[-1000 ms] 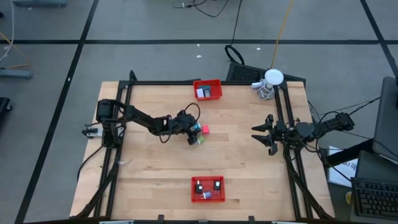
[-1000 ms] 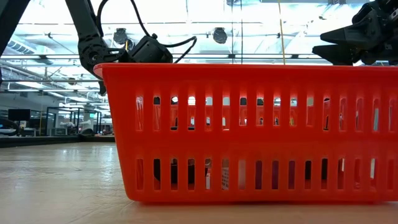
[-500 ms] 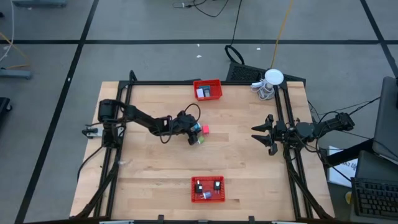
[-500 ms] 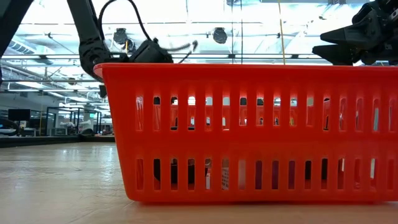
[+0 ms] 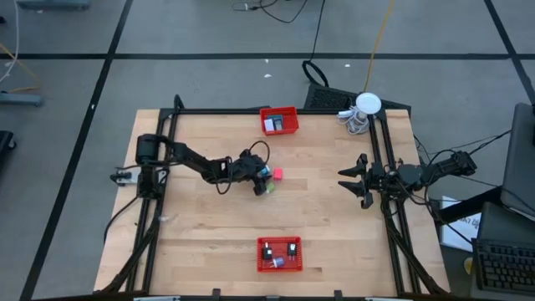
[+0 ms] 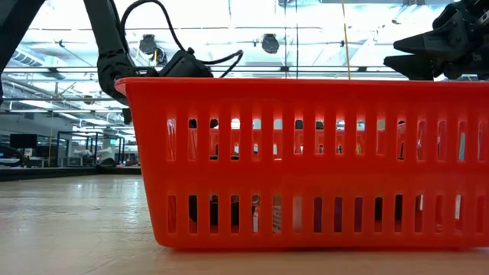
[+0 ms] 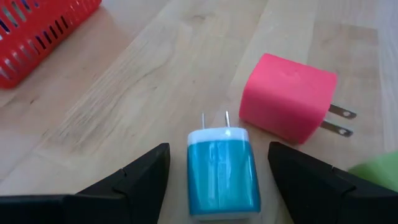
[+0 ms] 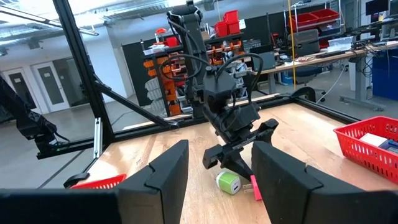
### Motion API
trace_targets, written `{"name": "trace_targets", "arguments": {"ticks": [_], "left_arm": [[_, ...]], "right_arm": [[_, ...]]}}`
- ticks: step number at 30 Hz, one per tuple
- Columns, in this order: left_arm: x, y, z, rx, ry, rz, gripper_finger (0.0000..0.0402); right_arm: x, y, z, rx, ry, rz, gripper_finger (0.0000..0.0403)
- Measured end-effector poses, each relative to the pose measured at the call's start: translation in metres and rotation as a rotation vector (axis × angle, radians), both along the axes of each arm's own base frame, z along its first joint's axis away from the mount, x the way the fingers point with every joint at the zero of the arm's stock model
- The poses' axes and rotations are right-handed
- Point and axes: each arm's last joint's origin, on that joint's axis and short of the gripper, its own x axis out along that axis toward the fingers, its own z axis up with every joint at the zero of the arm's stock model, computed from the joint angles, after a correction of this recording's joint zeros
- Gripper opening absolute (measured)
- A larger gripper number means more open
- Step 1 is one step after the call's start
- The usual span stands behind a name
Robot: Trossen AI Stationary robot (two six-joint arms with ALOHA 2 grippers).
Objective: Pick & Place Office items
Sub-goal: Put the blue charger adapter into the bottom orange bin
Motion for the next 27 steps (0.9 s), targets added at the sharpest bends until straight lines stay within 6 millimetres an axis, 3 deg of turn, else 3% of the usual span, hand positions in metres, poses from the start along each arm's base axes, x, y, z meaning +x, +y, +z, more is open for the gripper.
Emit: {"name": "trace_targets", "arguments": {"ticks": [12, 27], "left_arm": [[-0.004, 0.000, 0.018, -0.005, -0.004, 0.023, 0.0273], [-0.006, 0.000, 0.016, -0.017, 0.023, 0.024, 0.0273]], "right_arm": [[0.000, 0.000, 0.000, 0.000, 0.000, 0.000, 0.0165], [0.000, 0.000, 0.000, 0.000, 0.000, 0.000, 0.0165]]}}
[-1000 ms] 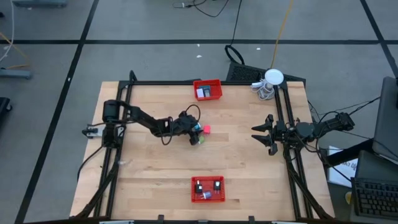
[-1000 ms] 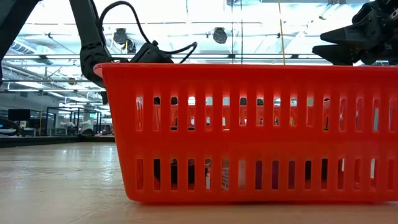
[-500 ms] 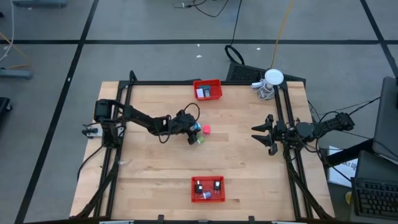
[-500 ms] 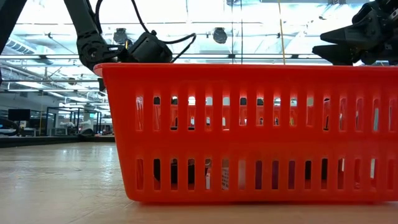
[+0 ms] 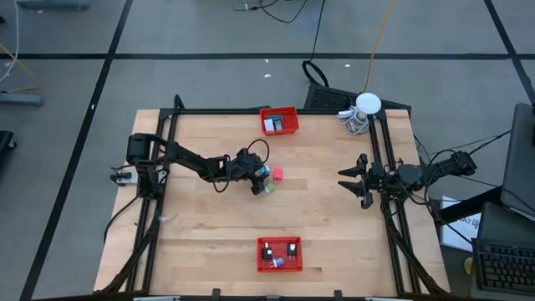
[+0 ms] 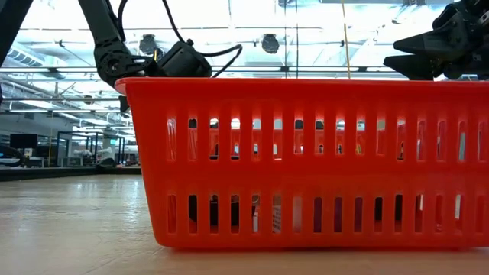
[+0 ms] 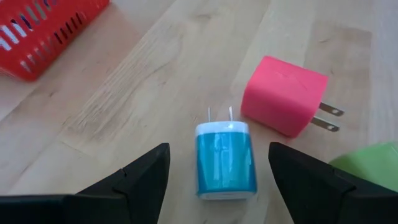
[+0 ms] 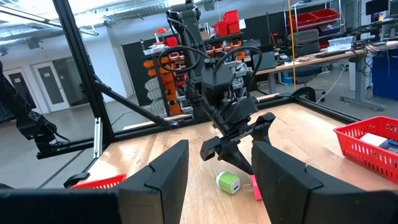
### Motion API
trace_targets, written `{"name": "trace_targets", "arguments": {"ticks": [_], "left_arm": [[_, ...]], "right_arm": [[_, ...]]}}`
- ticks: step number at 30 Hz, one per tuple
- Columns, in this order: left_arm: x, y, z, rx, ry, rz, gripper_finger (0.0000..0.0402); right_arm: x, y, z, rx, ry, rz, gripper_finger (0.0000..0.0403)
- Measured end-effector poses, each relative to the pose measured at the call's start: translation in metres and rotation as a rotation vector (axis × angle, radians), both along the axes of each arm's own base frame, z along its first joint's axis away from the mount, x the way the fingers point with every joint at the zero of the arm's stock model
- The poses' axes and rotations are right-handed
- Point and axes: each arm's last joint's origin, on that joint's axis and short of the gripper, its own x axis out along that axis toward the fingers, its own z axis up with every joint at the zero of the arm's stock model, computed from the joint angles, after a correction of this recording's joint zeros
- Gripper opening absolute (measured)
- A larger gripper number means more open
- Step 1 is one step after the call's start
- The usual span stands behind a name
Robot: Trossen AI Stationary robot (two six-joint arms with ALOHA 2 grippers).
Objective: Pick & Place Office items
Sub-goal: Put the blue charger adapter into the bottom orange bin
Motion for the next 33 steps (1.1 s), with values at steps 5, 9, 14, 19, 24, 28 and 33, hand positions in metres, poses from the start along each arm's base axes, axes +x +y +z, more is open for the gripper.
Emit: {"name": "trace_targets", "arguments": {"ticks": [5, 9, 14, 19, 24, 28, 33], "left_arm": [[0.0001, -0.0002, 0.0000, -0.005, -0.002, -0.006, 0.0273], [0.0001, -0.0001, 0.0001, -0.001, -0.001, -0.003, 0.0273], [0.0001, -0.0001, 0.0002, -0.001, -0.002, -0.003, 0.0273], [0.0002, -0.0001, 0.0000, 0.003, 0.000, -0.006, 0.0273], [0.0007, 0.0000, -0.0033, 0.003, 0.004, -0.006, 0.0273], [0.0007, 0.0000, -0.0059, 0.002, 0.011, -0.007, 0.0273], [0.0005, -0.0001, -0.0079, -0.003, 0.018, -0.005, 0.0273]], "right_arm": [[0.0000, 0.0000, 0.0000, 0.000, 0.000, 0.000, 0.0165], [0.0000, 0.0000, 0.0000, 0.000, 0.000, 0.000, 0.0165], [0.0000, 0.0000, 0.0000, 0.000, 0.000, 0.000, 0.0165], [0.0000, 0.0000, 0.0000, 0.000, 0.000, 0.000, 0.0165], [0.0000, 0.0000, 0.0000, 0.000, 0.000, 0.000, 0.0165], [0.0000, 0.0000, 0.0000, 0.000, 0.000, 0.001, 0.0165], [0.0000, 0.0000, 0.0000, 0.000, 0.000, 0.001, 0.0165]]}}
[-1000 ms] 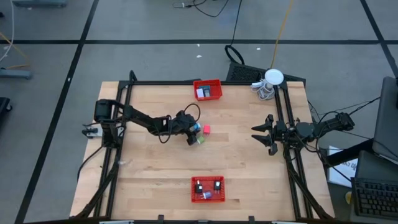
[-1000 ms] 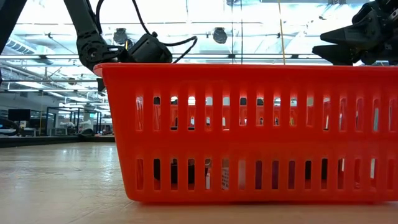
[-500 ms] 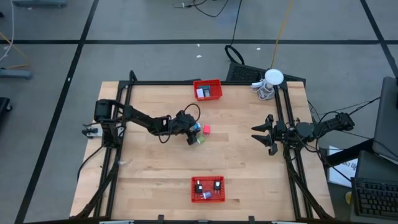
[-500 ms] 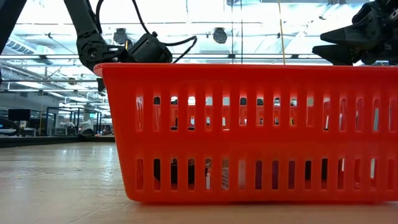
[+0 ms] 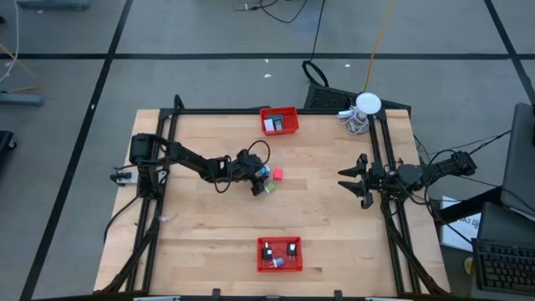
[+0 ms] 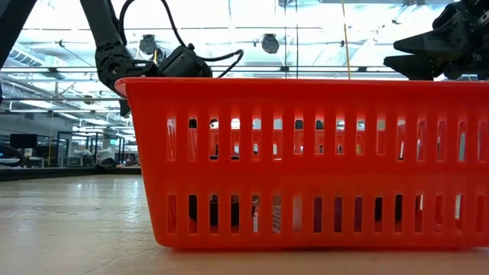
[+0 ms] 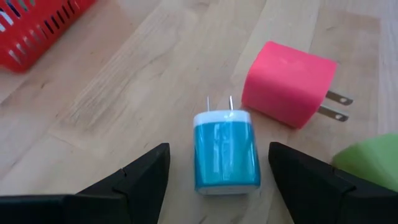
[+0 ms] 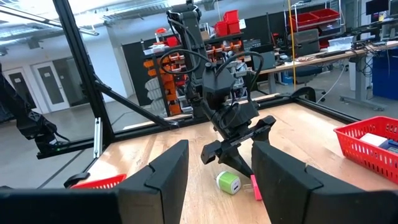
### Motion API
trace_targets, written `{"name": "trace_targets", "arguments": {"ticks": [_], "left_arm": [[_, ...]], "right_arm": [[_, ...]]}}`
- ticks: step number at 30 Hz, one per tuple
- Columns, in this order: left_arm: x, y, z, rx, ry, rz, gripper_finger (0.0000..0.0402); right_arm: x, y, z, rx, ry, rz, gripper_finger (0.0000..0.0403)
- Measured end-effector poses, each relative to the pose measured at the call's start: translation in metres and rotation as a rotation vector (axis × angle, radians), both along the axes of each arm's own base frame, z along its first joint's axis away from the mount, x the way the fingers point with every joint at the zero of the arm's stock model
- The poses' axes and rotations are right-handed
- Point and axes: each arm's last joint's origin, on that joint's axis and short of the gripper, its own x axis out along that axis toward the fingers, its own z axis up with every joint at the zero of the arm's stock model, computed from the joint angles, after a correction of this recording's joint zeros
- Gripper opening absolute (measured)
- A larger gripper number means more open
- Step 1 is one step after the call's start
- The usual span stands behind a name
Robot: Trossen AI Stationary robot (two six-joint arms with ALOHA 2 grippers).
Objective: Pick & Place Office items
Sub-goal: Put the blue charger adapter into the bottom orange bin
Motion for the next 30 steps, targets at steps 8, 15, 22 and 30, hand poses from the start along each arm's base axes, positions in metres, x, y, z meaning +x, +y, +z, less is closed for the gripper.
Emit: {"name": "trace_targets", "arguments": {"ticks": [8, 15, 22, 30], "left_arm": [[0.0000, 0.0000, 0.0002, 0.000, -0.001, 0.000, 0.0273], [0.0001, 0.0000, 0.0002, 0.001, -0.001, -0.002, 0.0234], [0.0001, -0.0001, 0.0002, -0.002, -0.002, -0.001, 0.0144], [0.0004, -0.0021, 0.0041, 0.003, -0.007, -0.040, 0.0131]], "right_arm": [[0.0000, 0.0000, 0.0000, 0.000, 0.000, 0.000, 0.0165], [0.0000, 0.0000, 0.0000, 0.000, 0.000, 0.000, 0.0165], [0.0000, 0.0000, 0.0000, 0.000, 0.000, 0.000, 0.0165], [0.0000, 0.0000, 0.0000, 0.000, 0.000, 0.000, 0.0165]]}}
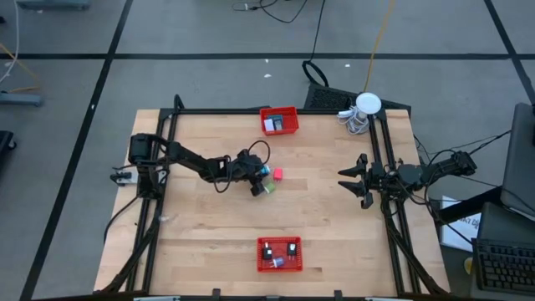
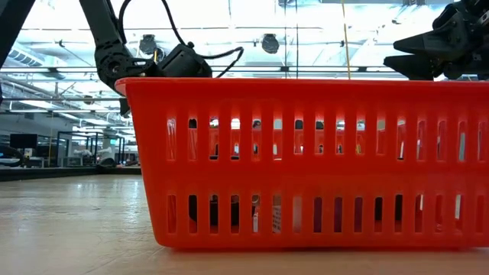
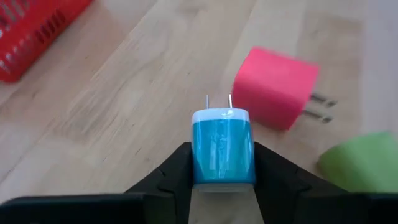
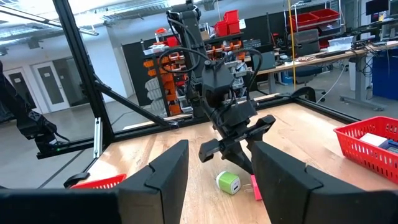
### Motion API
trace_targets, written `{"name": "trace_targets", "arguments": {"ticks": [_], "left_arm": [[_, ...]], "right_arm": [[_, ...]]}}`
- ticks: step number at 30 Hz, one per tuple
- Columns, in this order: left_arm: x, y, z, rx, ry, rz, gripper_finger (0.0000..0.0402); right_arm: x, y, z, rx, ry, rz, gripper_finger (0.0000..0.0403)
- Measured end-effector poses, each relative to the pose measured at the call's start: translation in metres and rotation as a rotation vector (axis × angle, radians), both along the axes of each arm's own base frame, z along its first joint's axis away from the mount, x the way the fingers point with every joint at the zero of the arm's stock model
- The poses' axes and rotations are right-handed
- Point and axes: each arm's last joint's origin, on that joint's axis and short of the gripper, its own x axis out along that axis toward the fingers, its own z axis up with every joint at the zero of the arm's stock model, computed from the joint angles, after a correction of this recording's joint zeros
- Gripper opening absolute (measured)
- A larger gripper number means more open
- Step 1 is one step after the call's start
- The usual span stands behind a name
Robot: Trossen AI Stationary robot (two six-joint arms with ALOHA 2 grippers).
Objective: Pick & Place Office items
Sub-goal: Put the blue charger adapter into the bottom orange bin
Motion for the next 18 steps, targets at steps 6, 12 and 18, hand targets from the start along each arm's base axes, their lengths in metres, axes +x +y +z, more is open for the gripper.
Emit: {"name": "trace_targets", "arguments": {"ticks": [6, 12, 18], "left_arm": [[0.001, -0.009, 0.019, 0.003, -0.059, -0.033, 0.0145], [-0.002, -0.024, 0.049, 0.014, -0.152, -0.080, 0.0132], [-0.006, -0.045, 0.076, 0.028, -0.238, -0.154, 0.0133]], "right_arm": [[0.000, 0.000, 0.000, 0.000, 0.000, 0.000, 0.0165], [0.000, 0.000, 0.000, 0.000, 0.000, 0.000, 0.0165], [0.000, 0.000, 0.000, 0.000, 0.000, 0.000, 0.0165]]}}
